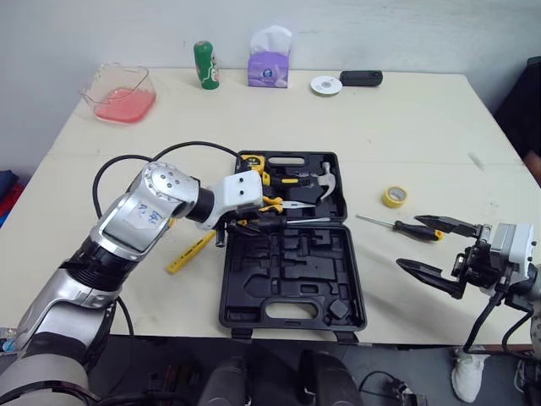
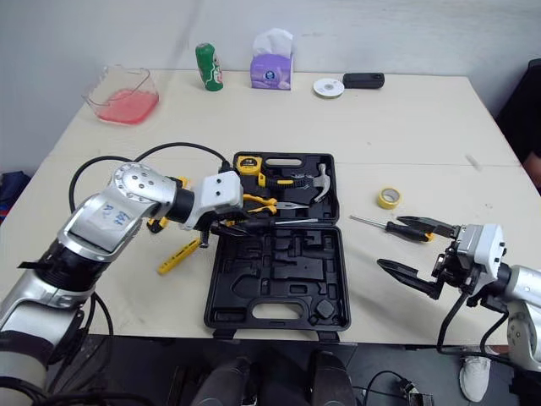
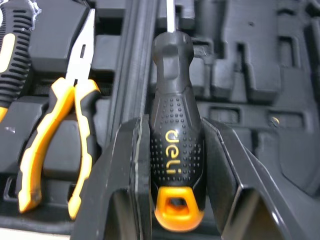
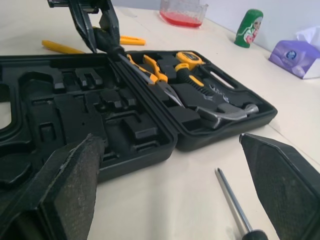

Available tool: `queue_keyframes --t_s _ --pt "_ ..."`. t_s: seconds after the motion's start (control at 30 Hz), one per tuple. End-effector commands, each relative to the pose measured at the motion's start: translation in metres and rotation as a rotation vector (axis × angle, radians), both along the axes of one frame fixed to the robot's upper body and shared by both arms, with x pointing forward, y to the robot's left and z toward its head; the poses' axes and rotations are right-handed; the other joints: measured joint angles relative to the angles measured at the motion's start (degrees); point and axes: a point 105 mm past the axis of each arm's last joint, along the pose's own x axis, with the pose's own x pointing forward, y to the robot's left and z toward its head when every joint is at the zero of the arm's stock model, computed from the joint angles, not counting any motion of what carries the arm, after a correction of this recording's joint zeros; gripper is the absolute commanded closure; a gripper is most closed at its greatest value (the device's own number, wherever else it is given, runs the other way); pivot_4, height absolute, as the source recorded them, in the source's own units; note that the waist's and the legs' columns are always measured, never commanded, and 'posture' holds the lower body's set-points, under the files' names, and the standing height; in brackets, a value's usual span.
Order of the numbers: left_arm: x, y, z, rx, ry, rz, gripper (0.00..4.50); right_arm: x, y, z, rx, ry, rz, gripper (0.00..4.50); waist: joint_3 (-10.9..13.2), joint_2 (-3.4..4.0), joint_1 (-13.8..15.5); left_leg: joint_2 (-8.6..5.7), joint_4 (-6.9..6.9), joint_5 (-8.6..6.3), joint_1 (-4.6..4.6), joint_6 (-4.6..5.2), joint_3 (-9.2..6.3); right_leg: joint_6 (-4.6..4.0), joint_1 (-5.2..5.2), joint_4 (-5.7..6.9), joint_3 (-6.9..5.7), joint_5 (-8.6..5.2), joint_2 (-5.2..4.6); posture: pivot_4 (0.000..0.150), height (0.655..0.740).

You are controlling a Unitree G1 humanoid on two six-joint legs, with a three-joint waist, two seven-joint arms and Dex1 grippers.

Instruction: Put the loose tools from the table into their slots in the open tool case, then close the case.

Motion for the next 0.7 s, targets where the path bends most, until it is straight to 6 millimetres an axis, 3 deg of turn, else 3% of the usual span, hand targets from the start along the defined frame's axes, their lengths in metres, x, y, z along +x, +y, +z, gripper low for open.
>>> queue_keyframes --t_s 0.03,0.13,0.27,0.7 --pt "0.002 -0.002 -0.002 0.098 -0.066 -0.011 3.49 -0.004 0.001 0.010 -0.019 -0.057 0.017 0.00 0.00 0.00 0.02 0.00 0.00 0.00 0.02 0.00 0.00 0.00 0.00 0.01 0.01 0.00 0.01 0.150 0.7400" --pt "-0.001 -0.014 -0.003 0.081 -0.054 -0.020 3.49 -0.003 0.001 0.007 -0.019 -0.056 0.023 0.00 0.00 0.00 0.08 0.00 0.00 0.01 0.02 -0.01 0.00 0.00 0.00 0.02 0.04 0.00 0.01 0.150 0.7400" --pt "0.007 -0.008 -0.005 0.127 -0.092 0.002 3.49 -0.004 0.001 0.003 -0.020 -0.046 0.036 0.00 0.00 0.00 0.08 0.00 0.03 0.00 0.00 -0.01 -0.05 0.00 0.01 0.01 0.11 0.00 0.00 0.150 0.7400" --pt "0.004 -0.002 -0.006 0.195 -0.109 -0.059 3.49 -0.001 -0.002 -0.002 -0.012 -0.036 0.045 0.00 0.00 0.00 0.07 0.00 0.04 0.01 0.00 -0.01 -0.03 0.00 0.01 0.03 0.09 0.00 0.00 0.150 0.7400"
